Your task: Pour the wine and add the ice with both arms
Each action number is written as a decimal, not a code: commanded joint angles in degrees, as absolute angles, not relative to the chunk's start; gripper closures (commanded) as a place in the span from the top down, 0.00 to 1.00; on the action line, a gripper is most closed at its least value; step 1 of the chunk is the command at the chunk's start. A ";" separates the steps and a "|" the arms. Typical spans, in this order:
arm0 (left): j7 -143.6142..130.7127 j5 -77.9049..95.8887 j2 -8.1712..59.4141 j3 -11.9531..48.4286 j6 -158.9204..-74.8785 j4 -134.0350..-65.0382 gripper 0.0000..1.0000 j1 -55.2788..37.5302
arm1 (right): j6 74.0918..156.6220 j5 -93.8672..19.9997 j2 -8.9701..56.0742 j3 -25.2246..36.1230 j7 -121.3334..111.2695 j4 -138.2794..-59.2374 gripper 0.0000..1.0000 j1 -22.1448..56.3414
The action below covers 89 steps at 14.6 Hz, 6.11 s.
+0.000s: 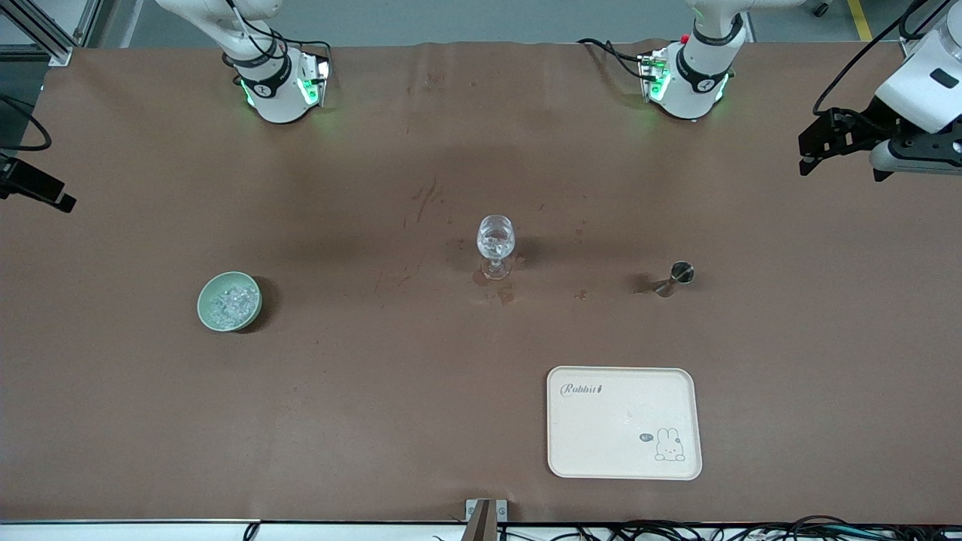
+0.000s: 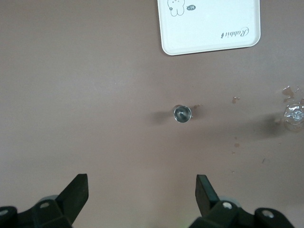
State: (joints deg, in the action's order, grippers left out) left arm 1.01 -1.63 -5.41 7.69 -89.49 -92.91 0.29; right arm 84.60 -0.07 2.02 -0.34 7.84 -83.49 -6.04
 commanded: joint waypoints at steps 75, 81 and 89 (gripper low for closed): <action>-62.12 39.02 35.70 25.31 -96.50 -88.77 0.01 8.46 | 114.02 4.31 14.33 -1.58 9.67 -102.16 0.01 -3.95; -77.58 30.34 29.54 25.40 -100.63 -88.51 0.01 -2.61 | 100.66 4.22 9.33 -1.41 9.93 -88.44 0.01 -4.66; -97.36 12.68 26.10 25.58 -101.78 -88.33 0.00 -13.26 | 83.67 3.43 8.96 -1.84 4.41 -75.15 0.01 -7.11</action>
